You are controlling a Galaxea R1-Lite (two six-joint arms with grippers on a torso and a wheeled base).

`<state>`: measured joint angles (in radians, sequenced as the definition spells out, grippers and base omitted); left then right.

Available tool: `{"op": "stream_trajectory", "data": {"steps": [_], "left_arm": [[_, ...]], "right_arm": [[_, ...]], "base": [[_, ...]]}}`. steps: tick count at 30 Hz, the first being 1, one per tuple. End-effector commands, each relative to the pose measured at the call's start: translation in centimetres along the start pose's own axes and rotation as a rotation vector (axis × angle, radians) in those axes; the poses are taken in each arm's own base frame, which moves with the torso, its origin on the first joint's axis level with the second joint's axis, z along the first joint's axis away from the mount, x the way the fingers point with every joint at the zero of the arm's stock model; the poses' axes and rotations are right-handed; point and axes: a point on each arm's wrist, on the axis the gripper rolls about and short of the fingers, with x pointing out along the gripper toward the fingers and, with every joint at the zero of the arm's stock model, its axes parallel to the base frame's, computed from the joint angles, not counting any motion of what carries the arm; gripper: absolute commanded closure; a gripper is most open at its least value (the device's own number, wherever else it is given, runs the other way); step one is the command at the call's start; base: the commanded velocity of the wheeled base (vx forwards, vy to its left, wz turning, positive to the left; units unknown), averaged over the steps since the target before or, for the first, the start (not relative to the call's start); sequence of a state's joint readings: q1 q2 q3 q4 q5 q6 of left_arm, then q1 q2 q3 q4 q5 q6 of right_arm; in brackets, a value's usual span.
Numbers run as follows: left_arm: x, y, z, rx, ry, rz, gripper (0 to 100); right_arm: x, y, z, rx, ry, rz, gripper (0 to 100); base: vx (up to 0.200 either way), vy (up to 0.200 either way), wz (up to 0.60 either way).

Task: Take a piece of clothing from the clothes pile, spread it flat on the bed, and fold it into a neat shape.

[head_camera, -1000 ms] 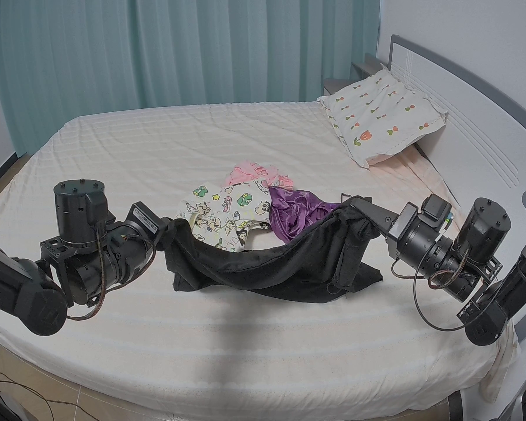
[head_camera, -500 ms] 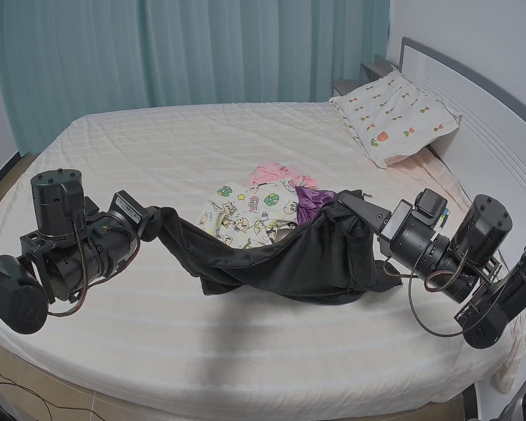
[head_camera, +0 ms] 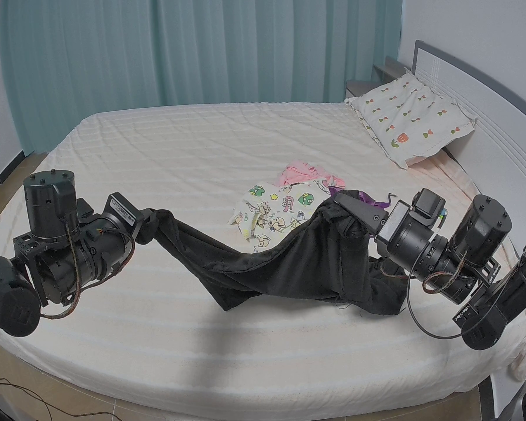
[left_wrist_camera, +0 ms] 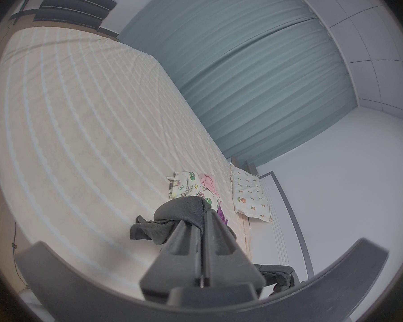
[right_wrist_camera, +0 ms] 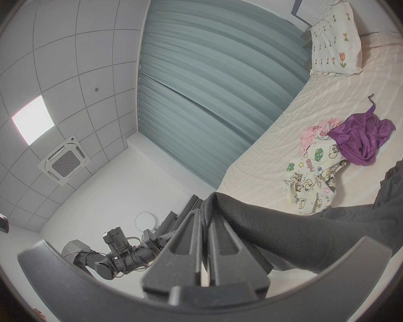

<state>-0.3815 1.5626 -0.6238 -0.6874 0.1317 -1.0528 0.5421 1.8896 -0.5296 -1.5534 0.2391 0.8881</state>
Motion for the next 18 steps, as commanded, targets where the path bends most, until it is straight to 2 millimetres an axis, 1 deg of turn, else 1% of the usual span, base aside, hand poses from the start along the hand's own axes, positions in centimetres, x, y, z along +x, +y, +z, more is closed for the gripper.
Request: {"op": "stream_trajectory", "data": {"steps": [1,6,18], "left_arm": [[-0.18,-0.04,0.08,-0.002,-0.003,-0.003,100],[-0.45,-0.12,0.17,-0.004,-0.006,-0.008,100],[-0.58,0.00,0.08,-0.001,0.000,0.000,100]], "right_arm": [[0.04,-0.04,-0.06,-0.001,-0.002,0.004,100],[0.04,0.34,-0.24,0.000,0.004,0.016,100],[0.07,0.33,-0.31,0.001,0.006,0.015,100]], "base": [[0.000,0.200,0.00],[0.000,0.200,0.00],[0.000,0.200,0.00]]}}
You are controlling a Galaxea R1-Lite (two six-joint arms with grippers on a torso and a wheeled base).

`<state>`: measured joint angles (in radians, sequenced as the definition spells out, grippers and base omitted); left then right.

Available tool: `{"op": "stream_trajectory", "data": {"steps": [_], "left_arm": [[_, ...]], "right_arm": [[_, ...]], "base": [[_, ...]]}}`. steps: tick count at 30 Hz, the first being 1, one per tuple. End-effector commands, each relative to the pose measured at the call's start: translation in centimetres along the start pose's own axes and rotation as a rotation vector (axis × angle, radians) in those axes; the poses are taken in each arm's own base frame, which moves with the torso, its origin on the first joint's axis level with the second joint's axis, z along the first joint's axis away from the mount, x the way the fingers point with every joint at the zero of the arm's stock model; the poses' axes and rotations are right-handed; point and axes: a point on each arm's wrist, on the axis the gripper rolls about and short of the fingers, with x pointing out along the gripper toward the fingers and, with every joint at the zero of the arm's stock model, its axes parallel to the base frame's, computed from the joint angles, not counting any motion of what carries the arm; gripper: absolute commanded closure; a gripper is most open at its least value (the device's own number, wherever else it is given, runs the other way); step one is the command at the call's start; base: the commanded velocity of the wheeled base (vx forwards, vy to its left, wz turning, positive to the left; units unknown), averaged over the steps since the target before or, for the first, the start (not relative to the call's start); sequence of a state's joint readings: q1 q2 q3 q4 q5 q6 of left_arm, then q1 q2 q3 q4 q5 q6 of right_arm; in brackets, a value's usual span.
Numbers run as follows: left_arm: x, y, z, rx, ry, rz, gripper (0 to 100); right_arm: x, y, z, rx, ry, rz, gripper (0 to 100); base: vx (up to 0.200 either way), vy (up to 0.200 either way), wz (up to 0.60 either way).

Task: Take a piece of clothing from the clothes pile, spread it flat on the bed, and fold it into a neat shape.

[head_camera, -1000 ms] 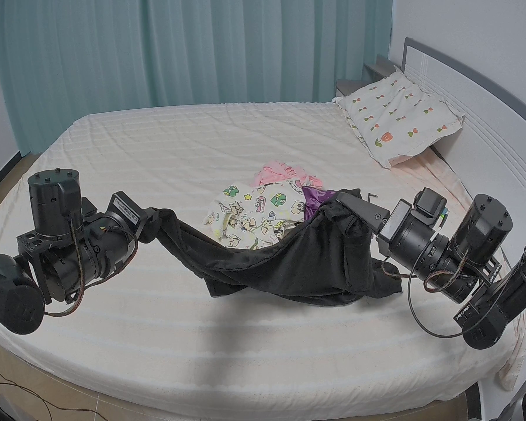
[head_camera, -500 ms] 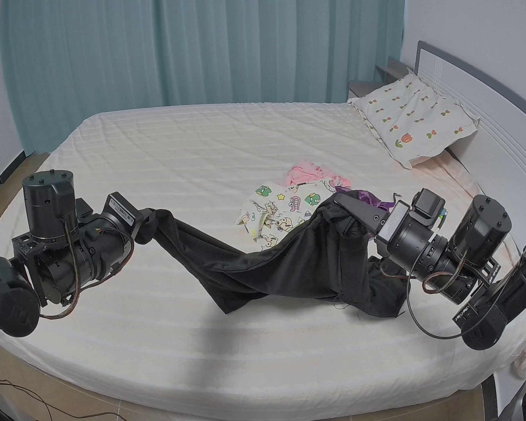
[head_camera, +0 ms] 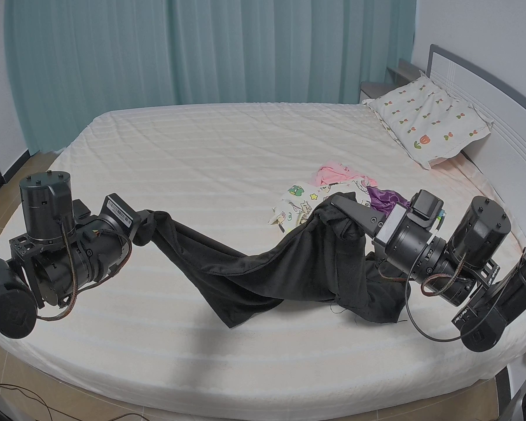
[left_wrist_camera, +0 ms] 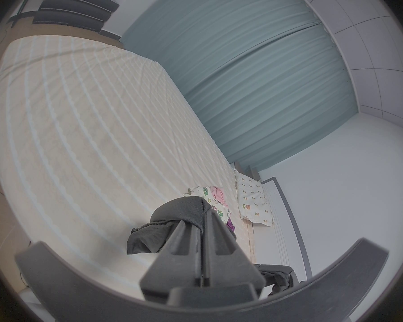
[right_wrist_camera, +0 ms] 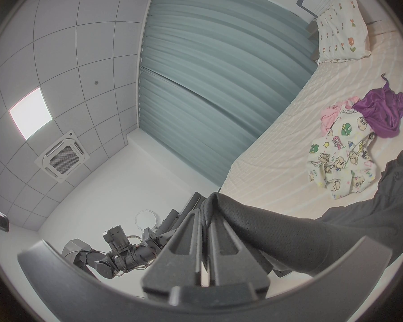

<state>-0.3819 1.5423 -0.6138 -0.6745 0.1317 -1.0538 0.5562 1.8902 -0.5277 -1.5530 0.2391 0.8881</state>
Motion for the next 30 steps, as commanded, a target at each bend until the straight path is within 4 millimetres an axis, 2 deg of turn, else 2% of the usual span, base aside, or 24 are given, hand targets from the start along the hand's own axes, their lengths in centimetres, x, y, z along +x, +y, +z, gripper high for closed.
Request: {"op": "stream_trajectory", "data": {"steps": [1,30], "left_arm": [[-0.13,-0.08,0.07,-0.001,-0.003,-0.005,100],[-0.90,-0.28,0.28,-0.001,0.001,-0.007,100]], "right_arm": [[0.00,0.10,0.06,-0.002,-0.006,0.008,100],[-0.13,0.11,0.33,-0.003,-0.014,0.007,100]], "base": [[0.000,0.200,0.00],[0.000,0.200,0.00]]}}
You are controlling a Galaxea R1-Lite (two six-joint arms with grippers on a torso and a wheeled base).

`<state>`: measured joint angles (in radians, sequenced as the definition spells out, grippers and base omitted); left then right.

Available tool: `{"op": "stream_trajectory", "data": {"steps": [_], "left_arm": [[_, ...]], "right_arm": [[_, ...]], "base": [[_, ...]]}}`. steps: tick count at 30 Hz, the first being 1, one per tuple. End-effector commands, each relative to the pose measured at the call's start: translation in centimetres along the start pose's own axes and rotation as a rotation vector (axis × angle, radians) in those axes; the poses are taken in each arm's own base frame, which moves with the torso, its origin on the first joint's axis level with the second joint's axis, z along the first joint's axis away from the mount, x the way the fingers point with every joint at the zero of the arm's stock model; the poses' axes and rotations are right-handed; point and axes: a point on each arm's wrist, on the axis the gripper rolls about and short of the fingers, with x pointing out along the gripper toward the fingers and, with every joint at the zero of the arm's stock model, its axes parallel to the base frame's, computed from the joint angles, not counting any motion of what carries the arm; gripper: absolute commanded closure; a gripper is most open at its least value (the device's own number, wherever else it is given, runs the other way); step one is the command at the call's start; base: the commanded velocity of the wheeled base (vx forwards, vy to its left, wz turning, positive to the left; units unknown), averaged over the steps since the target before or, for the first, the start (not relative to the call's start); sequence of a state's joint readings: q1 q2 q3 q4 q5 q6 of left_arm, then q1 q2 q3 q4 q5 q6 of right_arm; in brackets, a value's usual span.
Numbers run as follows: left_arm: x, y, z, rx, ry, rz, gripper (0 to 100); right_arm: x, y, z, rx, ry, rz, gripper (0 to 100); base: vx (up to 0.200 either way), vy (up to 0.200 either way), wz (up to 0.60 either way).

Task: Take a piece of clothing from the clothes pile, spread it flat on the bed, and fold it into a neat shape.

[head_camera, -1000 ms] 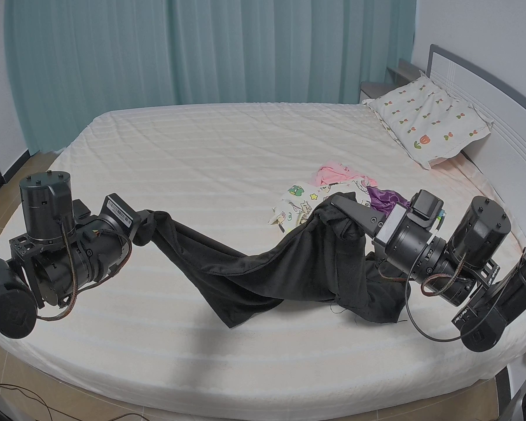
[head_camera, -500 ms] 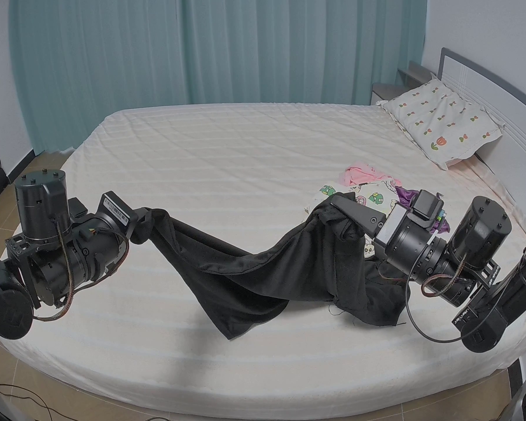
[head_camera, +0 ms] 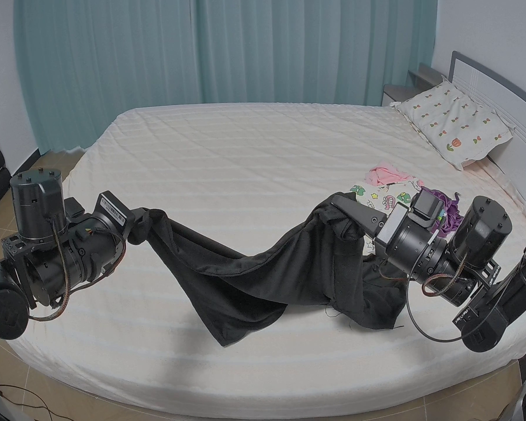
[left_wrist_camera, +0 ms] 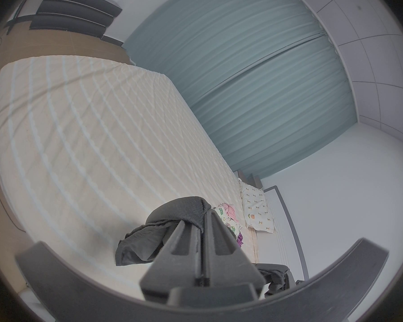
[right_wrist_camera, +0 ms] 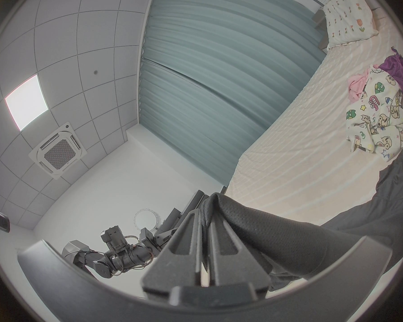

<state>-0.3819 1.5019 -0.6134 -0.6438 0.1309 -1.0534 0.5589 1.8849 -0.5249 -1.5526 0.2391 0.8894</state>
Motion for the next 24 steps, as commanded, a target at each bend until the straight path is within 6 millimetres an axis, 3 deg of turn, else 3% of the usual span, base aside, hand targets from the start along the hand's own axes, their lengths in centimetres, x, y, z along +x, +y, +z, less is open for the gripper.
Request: {"op": "stream_trajectory", "data": {"steps": [1,9,12,17,21,24], "left_arm": [[0.1,0.1,-0.1,0.001,0.012,0.001,100],[0.1,0.5,-1.3,0.008,0.102,-0.012,100],[0.0,0.1,-1.9,0.016,0.127,-0.027,100],[-0.9,-0.2,-3.2,0.040,0.186,-0.025,100],[-2.1,-0.6,-3.2,0.047,0.206,-0.028,100],[-4.2,-1.3,-2.6,0.047,0.205,-0.060,100]], "right_arm": [[-0.1,-0.2,0.5,-0.006,-0.021,-0.001,100],[-1.3,-0.7,0.2,-0.005,0.004,-0.046,100],[-1.9,-0.1,0.4,-0.008,0.001,-0.038,100],[-4.0,0.4,-1.0,0.015,0.068,-0.074,100],[-5.9,1.6,-0.6,0.010,0.055,-0.060,100],[-8.4,4.1,0.6,-0.009,0.011,0.003,100]], "base": [[0.000,0.000,0.00],[0.000,0.000,0.00],[-0.200,0.000,0.00],[-0.200,0.000,0.00],[-0.200,0.000,0.00],[-0.200,0.000,0.00]]}}
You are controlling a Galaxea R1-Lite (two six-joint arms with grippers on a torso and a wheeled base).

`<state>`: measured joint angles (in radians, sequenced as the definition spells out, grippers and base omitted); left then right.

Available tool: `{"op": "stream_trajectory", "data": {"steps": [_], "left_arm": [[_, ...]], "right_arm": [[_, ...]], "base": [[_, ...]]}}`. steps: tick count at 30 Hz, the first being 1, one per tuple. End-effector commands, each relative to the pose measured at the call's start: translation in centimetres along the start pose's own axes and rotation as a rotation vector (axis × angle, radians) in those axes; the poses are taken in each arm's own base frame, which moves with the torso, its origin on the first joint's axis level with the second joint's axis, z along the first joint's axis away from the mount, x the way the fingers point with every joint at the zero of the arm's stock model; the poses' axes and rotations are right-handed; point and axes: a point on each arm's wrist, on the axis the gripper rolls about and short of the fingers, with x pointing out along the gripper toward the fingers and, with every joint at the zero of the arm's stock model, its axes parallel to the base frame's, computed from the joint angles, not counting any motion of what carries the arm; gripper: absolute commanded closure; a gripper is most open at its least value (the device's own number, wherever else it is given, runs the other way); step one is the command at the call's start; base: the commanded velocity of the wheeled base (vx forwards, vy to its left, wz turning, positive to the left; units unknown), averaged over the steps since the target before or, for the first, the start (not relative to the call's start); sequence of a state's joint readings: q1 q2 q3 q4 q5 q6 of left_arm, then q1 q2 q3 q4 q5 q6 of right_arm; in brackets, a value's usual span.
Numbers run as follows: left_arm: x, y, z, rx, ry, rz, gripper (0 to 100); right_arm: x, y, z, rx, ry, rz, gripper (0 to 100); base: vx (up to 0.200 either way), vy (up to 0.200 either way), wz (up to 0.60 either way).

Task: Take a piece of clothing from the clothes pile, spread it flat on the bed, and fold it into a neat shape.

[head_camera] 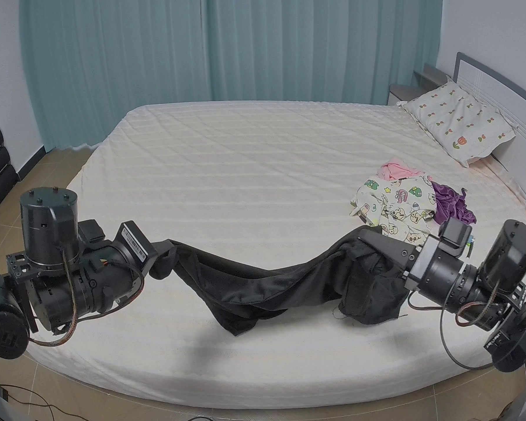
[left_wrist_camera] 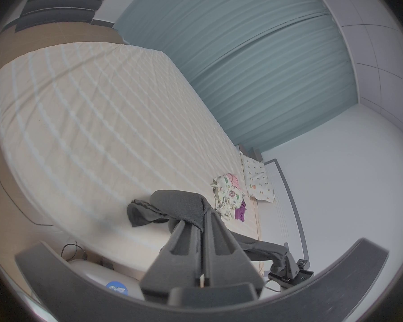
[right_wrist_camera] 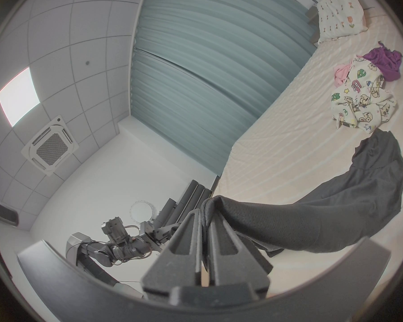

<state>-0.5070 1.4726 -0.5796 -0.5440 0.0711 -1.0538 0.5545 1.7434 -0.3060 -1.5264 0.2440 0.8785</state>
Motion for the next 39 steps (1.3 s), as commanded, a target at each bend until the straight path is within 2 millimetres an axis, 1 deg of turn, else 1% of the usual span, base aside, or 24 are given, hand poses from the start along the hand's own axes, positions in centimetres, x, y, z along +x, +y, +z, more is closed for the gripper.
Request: {"op": "stream_trajectory", "data": {"steps": [1,2,7,9,12,14,15,16,17,19,21,22,23,24,25,26,29,30,31,35,36,37,39], "left_arm": [[-3.3,-1.2,0.1,0.007,-0.003,-0.065,100],[-4.0,-1.6,0.4,0.005,-0.012,-0.083,100],[-7.1,-2.8,1.5,-0.004,-0.064,-0.160,100],[-8.0,-3.7,2.3,-0.011,-0.094,-0.192,100],[-9.4,-5.1,3.7,-0.021,-0.155,-0.222,100],[-10.1,-5.8,4.3,-0.025,-0.174,-0.234,100],[-10.1,-5.8,4.3,-0.025,-0.174,-0.234,100],[-10.6,-6.5,4.9,-0.027,-0.187,-0.235,100],[-10.7,-6.7,5.3,-0.028,-0.195,-0.228,100],[-10.7,-6.8,5.6,-0.030,-0.203,-0.217,100],[-10.2,-6.7,5.6,-0.029,-0.199,-0.198,100],[-10.1,-6.6,5.6,-0.029,-0.199,-0.196,100],[-9.2,-6.4,5.6,-0.030,-0.191,-0.170,100],[-8.7,-6.3,5.6,-0.030,-0.188,-0.156,100],[-8.4,-6.2,5.7,-0.031,-0.188,-0.147,100],[-7.5,-6.0,5.7,-0.032,-0.183,-0.120,100],[-5.7,-5.3,5.9,-0.038,-0.170,-0.065,100],[-5.2,-5.1,6.0,-0.041,-0.170,-0.049,100],[-4.3,-4.8,6.2,-0.047,-0.169,-0.025,100],[-1.9,-4.2,6.5,-0.052,-0.154,0.034,100],[-1.9,-4.2,6.5,-0.052,-0.154,0.034,100],[-0.7,-3.9,6.6,-0.056,-0.149,0.056,100],[0.8,-3.7,6.7,-0.057,-0.134,0.058,100]], "right_arm": [[-4.1,3.4,1.2,-0.027,-0.064,0.095,100],[-4.9,4.1,1.4,-0.032,-0.075,0.116,100],[-7.6,6.8,2.3,-0.046,-0.113,0.191,100],[-8.3,8.2,3.3,-0.057,-0.142,0.227,100],[-8.9,11.2,5.8,-0.077,-0.201,0.286,100],[-8.8,12.6,7.3,-0.082,-0.215,0.285,100],[-8.8,12.6,7.3,-0.082,-0.215,0.285,100],[-8.3,13.8,9.4,-0.089,-0.240,0.256,100],[-8.0,14.3,10.4,-0.093,-0.250,0.241,100],[-6.7,14.8,12.2,-0.096,-0.250,0.219,100],[-5.0,15.0,14.0,-0.084,-0.264,0.210,100],[-4.8,15.0,14.1,-0.082,-0.265,0.207,100],[-3.1,14.6,15.5,-0.081,-0.282,0.196,100],[-2.0,14.2,16.0,-0.081,-0.284,0.186,100],[-1.4,13.9,16.3,-0.081,-0.287,0.179,100],[0.0,13.1,17.0,-0.082,-0.292,0.159,100],[2.7,10.6,18.0,-0.071,-0.287,0.096,100],[3.3,10.0,18.2,-0.068,-0.283,0.078,100],[4.1,8.9,18.7,-0.062,-0.283,0.048,100],[6.2,5.9,19.0,-0.049,-0.277,-0.007,100],[6.2,5.9,19.0,-0.049,-0.277,-0.007,100],[7.1,4.9,18.9,-0.053,-0.270,-0.021,100],[7.6,4.2,18.9,-0.064,-0.271,-0.024,100]], "base": [[-0.200,0.000,0.00],[-0.200,0.000,0.00],[-0.200,0.000,0.00],[-0.200,0.000,0.00],[-0.200,0.000,0.00],[-0.200,0.000,0.00],[-0.200,0.000,0.00],[-0.200,0.000,0.00],[-0.200,0.000,0.00],[-0.100,0.000,0.00],[0.000,0.000,0.00],[0.000,0.000,0.00],[0.000,0.000,0.00],[0.000,0.000,0.00],[0.000,0.000,0.00],[0.000,0.000,0.00],[0.000,0.000,0.00],[0.000,0.000,0.00],[0.000,0.000,0.00],[0.000,0.000,0.00],[0.000,0.000,0.00],[0.000,0.000,0.00],[0.000,0.000,0.00]]}}
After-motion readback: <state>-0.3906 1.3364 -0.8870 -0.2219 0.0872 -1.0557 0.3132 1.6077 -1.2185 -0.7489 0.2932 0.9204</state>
